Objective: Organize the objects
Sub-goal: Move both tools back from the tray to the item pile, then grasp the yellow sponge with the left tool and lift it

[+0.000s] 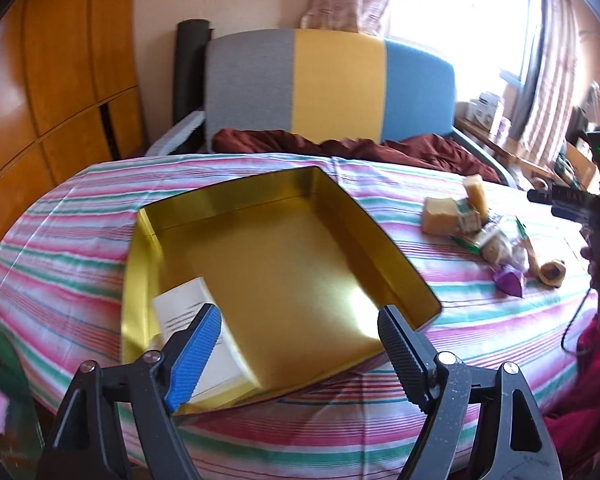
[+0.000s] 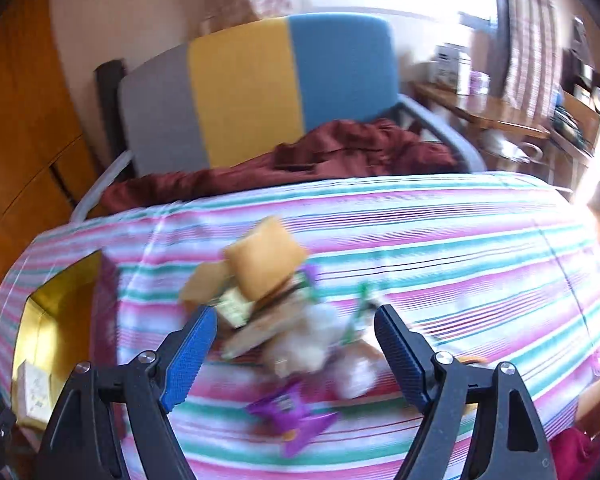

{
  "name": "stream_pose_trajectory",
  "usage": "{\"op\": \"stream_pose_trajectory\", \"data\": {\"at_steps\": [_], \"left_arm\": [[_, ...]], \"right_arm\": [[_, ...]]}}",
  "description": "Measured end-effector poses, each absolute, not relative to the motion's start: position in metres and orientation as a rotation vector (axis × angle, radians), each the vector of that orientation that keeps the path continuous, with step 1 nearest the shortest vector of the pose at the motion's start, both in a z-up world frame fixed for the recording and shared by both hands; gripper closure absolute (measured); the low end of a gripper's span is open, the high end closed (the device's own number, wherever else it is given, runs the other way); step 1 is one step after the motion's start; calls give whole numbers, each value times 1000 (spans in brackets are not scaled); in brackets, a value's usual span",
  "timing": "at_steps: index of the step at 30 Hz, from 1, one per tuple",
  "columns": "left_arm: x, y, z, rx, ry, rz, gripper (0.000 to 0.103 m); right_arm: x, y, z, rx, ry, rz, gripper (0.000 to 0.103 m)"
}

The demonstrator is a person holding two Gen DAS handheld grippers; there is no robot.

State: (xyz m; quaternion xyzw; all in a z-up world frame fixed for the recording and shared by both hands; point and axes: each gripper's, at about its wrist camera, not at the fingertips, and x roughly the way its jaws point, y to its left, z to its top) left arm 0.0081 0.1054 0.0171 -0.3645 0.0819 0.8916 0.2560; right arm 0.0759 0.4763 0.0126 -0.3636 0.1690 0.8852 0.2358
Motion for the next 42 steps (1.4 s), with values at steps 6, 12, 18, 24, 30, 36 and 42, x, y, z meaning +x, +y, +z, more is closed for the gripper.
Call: {"op": "stream_pose_trajectory", "data": {"at_steps": [6,12,18,24,30,36,42], "left_arm": [[9,142,17,-980,289,2351,22],[11,187,14,-996,307,2260,22],[6,236,16,-1018,300,2168,22],[-13,279,14,-1059,315,2141,22],[-32,322,17,-1041,347,2132,23],[-45,362,25,-978,390,2109,23],[-60,412,25,-923,432,2044,22]], "right_arm": [[108,541,-21,-918,724,2223,20],[116,556,-25,-921,895,2212,20],[118,560,-26,-917,991,2240,20],[119,557,-22,-909,1009,2270,20],[118,559,-22,-915,1029,2281,20],[118,559,-22,-919,1047,2292,20],[121,561,-21,-906,1078,2293,20]]}}
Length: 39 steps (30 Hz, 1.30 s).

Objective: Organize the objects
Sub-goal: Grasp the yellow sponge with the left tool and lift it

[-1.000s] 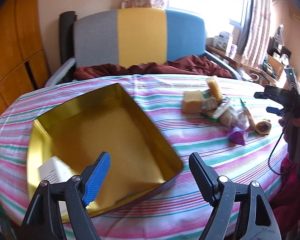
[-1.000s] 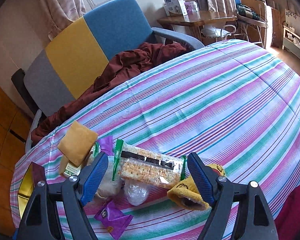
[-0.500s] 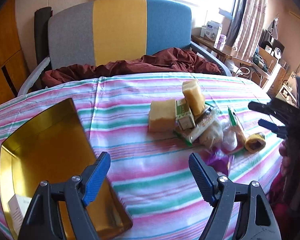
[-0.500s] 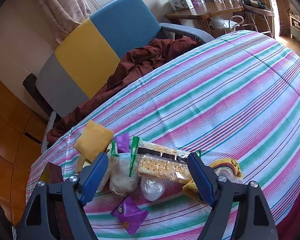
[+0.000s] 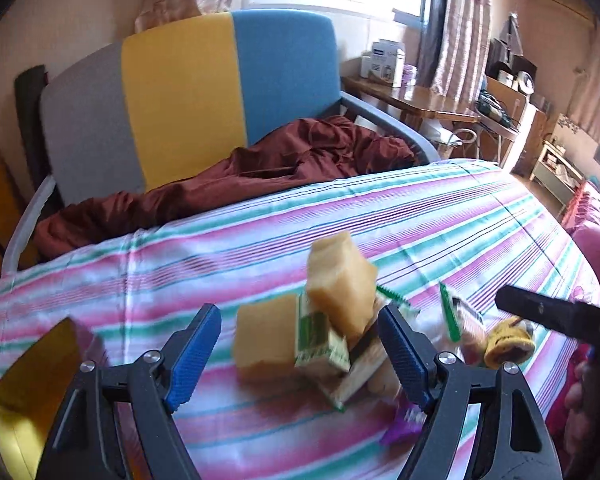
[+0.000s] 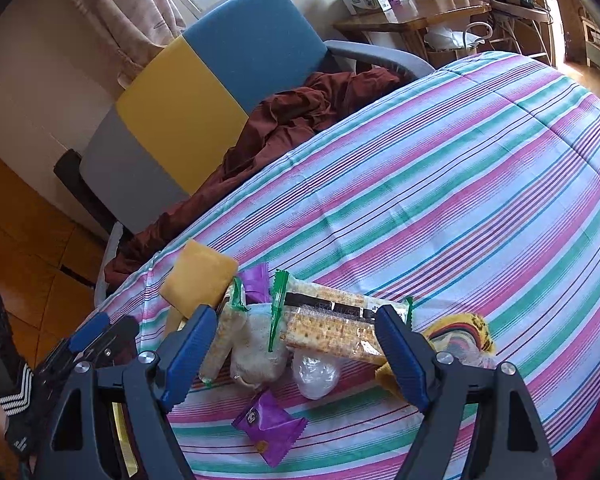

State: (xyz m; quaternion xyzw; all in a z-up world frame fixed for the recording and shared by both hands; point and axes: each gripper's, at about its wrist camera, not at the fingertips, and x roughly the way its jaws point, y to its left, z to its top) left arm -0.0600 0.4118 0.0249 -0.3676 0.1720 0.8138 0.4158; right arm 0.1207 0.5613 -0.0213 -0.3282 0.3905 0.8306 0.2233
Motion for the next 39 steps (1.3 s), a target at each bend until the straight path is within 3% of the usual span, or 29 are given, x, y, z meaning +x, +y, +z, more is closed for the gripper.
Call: {"op": "stream_pose_trajectory", "data": {"at_steps": [11,14,15,25,36,39], "left_arm": [[-100,481,-19,-1084,370,1912,22],[-98,492,-37,-1170,379,1817,64],[-93,488,-35,-1144,371,1829,65],[-19,401,-10,-978,370,1786,67],[68,332,-55,-908,566,1788,66],[72,320,-72,-935,533,1774,67]], "right_arm": [[126,572,-25,-892,1133,2262,20],[128,575,-28,-890,1143,2248,20],[129,576,-28,-890,1145,2242,20],[127,575,-29,-902,1115,2232,20],[126,572,-30,-900,1096,2243,20],[123,569,-28,-894,1108,2289,20]]}}
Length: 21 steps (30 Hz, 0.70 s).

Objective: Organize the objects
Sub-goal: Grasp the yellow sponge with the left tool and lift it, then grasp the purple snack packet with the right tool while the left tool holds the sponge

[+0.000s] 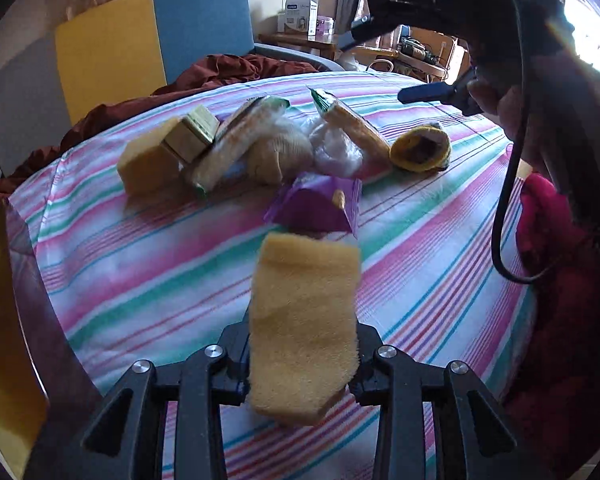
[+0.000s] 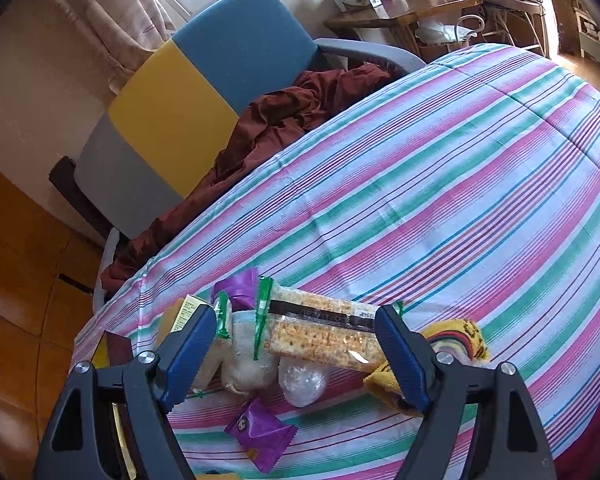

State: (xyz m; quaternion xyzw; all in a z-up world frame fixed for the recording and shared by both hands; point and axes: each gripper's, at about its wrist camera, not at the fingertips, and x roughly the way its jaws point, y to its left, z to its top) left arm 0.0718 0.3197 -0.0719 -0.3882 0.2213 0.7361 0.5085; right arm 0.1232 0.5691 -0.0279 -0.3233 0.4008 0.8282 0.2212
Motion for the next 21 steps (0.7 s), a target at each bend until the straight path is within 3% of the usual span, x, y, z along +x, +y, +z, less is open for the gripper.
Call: {"op": "stream_pose_trajectory", "data": {"at_steps": [6,12,16,21], "left_arm": [[74,313,-78,-897,491,1789,70],[73,311,-79,-900,464,1786,70],[71,308,-80,-905,440,1783,70],[70,307,-81,-901,428,1786,69]], "right_arm": [[103,539,-15,-956,1091,2543,21],[61,473,-37,-1446,684,2619,38],[58,450,-56,-1617,464,2548,39],[52,450,-70,-1690,391,2470,39]]}}
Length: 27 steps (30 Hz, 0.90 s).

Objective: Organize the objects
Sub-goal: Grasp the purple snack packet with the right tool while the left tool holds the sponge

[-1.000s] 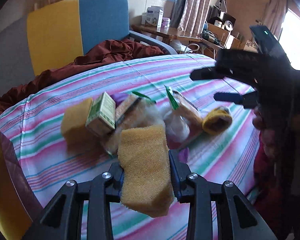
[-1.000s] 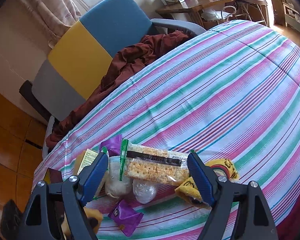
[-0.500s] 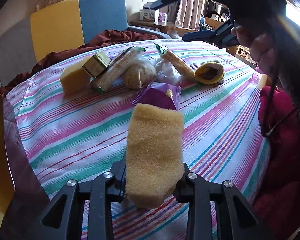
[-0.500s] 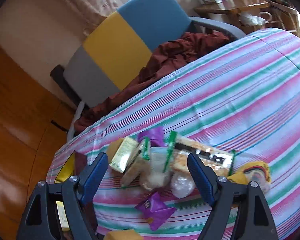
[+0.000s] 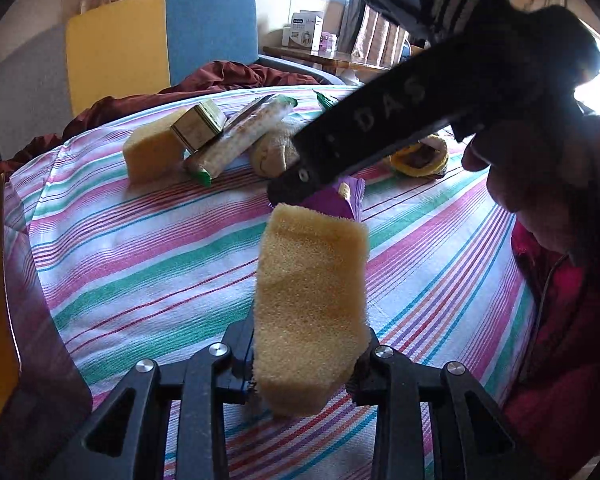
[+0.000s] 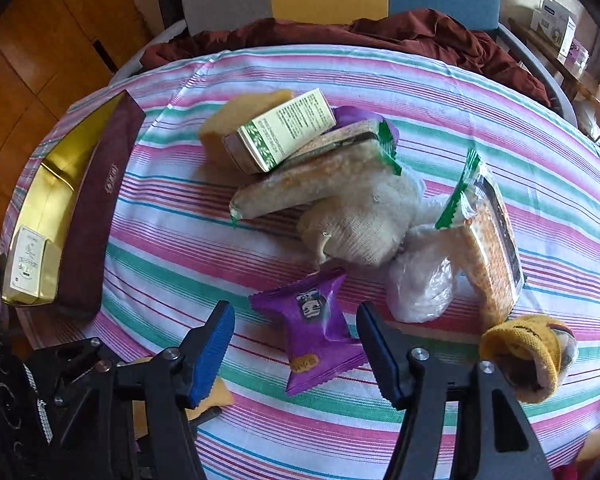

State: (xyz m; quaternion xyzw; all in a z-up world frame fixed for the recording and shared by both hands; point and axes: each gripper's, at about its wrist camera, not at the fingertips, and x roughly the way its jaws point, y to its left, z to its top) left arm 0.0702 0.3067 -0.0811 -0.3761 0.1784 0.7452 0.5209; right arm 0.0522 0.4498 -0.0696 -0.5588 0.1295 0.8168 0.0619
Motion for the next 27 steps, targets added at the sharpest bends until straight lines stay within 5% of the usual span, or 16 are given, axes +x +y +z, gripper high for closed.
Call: {"op": "stream_pose_trajectory", "data": {"at_steps": [2,3,4,27], "left_arm": [[70,307,-81,-896,426,1787,69],[71,307,-82,-894,426,1788,69],[71,307,-82,-893,426,1789,69],[77,297,-79,-846,516,1819,73]], "right_arm": [[48,449,-76,-1724,353,2435,46],[47,447,-79,-1736,325,2423,64],[46,445,-81,-1741,293,2414,69],[28,440,-94,-1772,239,2431,69]]}}
